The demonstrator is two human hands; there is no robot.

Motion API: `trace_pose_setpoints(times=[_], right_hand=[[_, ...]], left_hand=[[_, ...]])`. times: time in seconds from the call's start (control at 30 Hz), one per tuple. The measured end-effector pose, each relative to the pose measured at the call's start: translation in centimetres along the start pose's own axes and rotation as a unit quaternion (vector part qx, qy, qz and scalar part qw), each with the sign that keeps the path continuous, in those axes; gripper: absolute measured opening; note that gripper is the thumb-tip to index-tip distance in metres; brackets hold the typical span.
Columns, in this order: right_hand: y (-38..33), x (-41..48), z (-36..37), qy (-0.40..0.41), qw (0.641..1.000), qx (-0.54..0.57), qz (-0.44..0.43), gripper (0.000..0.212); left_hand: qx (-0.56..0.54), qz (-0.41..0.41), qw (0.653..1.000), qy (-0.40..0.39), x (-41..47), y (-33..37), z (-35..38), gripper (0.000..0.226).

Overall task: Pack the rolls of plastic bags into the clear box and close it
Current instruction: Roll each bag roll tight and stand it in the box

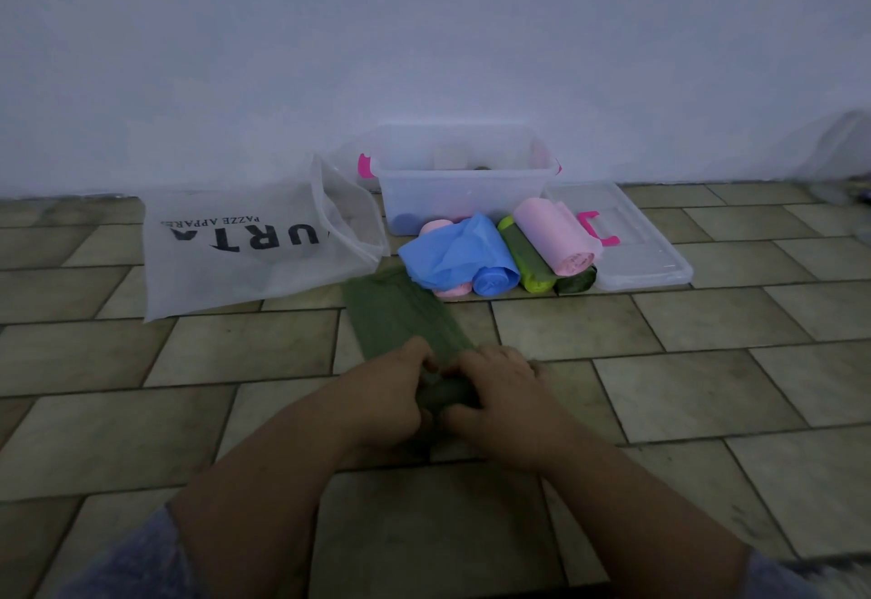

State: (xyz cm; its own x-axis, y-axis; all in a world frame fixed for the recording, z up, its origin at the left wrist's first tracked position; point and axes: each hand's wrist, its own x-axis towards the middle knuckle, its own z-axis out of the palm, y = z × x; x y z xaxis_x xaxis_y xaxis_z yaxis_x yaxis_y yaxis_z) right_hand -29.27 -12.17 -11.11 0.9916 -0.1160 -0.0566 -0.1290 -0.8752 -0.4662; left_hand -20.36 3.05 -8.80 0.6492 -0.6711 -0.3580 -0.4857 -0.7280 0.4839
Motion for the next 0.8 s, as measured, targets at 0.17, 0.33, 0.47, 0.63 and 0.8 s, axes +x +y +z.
trace_pose_setpoints(times=[0.17,0.33,0.47,0.63,0.8], right_hand=[[2.2,0.0,-0.1,0.013,0.998,0.046,0.032,0.026],[2.0,0.4,0.3,0.016,0.999,-0.017,0.029,0.024],[2.0,0.5,0.3,0.024,0.998,-0.037,0.038,0.028],[2.3,0.8,0.5,0.063,0.993,-0.079,0.066,0.038],[2.2,1.6,0.6,0.055,0.991,-0.106,0.055,0.055]], left_hand=[[0.033,0.011,0.999,0.026,-0.3,-0.1,0.0,0.03],[0.083,0.099,0.98,0.154,-0.3,0.2,3.0,0.053],[0.059,0.101,0.978,0.174,0.1,-0.1,3.4,0.045],[0.038,0.052,0.994,0.088,0.8,0.1,1.7,0.035],[0.142,0.114,0.972,0.149,-0.1,-0.1,2.5,0.072]])
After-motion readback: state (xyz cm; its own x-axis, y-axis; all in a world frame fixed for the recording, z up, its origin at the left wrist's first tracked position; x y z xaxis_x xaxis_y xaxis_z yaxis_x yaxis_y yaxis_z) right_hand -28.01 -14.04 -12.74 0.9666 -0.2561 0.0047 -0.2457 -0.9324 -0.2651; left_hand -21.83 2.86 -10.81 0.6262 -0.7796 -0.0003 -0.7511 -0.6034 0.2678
